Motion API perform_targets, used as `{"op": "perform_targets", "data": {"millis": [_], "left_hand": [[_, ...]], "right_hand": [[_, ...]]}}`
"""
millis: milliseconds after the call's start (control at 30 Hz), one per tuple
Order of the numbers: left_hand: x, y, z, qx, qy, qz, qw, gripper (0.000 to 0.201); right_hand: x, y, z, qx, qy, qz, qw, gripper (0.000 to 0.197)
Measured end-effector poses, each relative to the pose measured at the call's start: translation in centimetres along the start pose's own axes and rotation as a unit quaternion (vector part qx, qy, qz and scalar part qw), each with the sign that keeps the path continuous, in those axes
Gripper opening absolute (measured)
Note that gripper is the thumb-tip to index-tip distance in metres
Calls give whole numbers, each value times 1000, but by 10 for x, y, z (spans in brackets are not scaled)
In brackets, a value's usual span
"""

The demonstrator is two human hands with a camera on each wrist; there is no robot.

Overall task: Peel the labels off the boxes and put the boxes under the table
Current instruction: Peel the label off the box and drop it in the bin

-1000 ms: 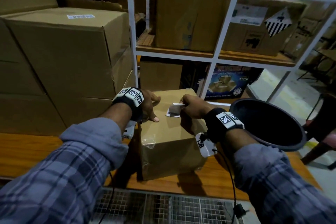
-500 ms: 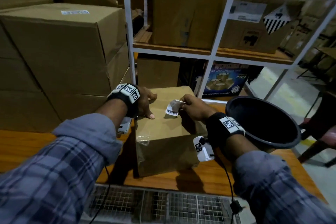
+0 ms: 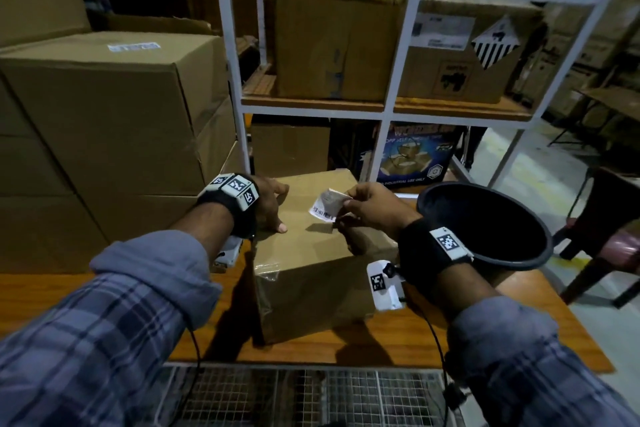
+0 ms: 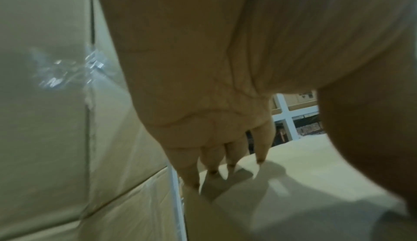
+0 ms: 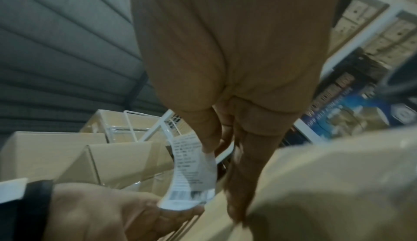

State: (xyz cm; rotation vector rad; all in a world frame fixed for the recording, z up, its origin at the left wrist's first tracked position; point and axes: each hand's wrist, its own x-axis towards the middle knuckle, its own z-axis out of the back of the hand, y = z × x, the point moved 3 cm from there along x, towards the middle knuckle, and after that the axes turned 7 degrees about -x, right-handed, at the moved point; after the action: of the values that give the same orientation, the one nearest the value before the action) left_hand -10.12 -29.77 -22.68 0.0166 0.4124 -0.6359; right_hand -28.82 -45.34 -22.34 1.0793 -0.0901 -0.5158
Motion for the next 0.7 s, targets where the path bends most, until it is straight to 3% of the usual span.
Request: {"op": "perform_targets", "data": {"millis": [100, 233, 300, 467, 700], "left_hand": [[-8, -16, 5, 12, 0, 5, 1000, 89], [-12, -48, 10, -21, 4, -1, 1000, 82], [-17, -69, 18, -66, -30, -25, 997, 77], [-41, -155, 29, -170, -141, -103, 970, 66], [-37, -275, -15, -257, -153, -152, 942, 61]], "right_hand": [[-10, -6, 14, 21, -15, 22, 999, 15], [-18, -32, 52, -20, -97, 48, 994, 17], [-22, -47, 74, -38, -143, 37, 988, 14], [-26, -99, 147, -104, -244, 22, 964, 24], [-35, -164, 222, -184, -290, -14, 939, 26]]}}
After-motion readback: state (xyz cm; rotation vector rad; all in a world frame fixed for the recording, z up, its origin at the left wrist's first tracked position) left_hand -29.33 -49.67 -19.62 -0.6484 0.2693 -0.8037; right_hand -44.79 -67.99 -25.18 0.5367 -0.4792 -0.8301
